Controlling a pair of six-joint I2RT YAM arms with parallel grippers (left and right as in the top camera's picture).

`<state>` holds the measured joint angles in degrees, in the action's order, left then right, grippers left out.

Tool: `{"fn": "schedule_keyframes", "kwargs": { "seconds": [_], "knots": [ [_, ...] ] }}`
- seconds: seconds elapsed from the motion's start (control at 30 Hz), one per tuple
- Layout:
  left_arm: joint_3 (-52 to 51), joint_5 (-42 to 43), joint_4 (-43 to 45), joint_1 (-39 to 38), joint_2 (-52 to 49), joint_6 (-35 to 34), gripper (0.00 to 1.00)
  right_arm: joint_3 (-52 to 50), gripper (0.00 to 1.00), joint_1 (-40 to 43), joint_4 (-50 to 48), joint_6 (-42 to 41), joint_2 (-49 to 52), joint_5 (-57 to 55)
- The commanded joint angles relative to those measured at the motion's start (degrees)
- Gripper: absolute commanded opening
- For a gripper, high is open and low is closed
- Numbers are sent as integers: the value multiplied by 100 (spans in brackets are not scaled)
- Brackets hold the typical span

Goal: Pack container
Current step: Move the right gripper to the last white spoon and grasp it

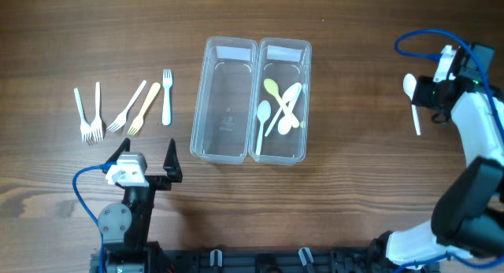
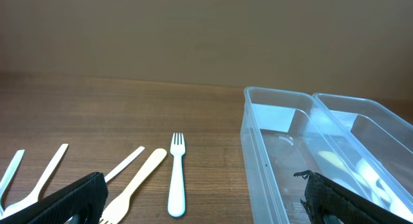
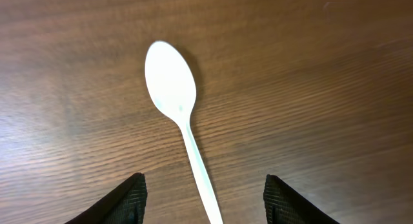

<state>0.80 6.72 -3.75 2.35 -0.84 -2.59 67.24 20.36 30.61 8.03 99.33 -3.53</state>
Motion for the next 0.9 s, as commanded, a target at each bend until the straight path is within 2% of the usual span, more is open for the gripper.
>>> {"fn": "schedule_keyframes", "kwargs": {
  "seconds": [0.0,0.27,0.43,0.47,0.53,0.57,0.6,0.63,0.7,0.87],
  "knots": [
    [-48,-33,9,4,24,87,100,-13,58,20,-153,144,348,-144],
    [-48,-33,9,7,24,87,100,-13,57,20,-516,168,1021,-96],
    [-48,-33,9,4,24,87,100,-15,53,20,-737,260,1316,164],
    [-48,-33,9,4,24,87,100,-15,51,20,-767,323,1366,238],
    [-48,-33,9,7,24,87,100,-15,40,20,-817,417,1438,468],
    [-48,-33,9,4,24,87,100,-13,33,20,-817,417,1447,522],
    [-48,-33,9,4,24,87,100,-13,19,17,-824,374,1449,579],
    [-48,-33,9,4,24,87,100,-13,12,17,-820,321,1445,632],
    [-48,-33,9,4,24,87,100,-13,4,17,-835,184,1434,710],
    [-46,-33,9,4,24,85,100,-13,4,13,-778,17,1384,1106]
  ]
}}
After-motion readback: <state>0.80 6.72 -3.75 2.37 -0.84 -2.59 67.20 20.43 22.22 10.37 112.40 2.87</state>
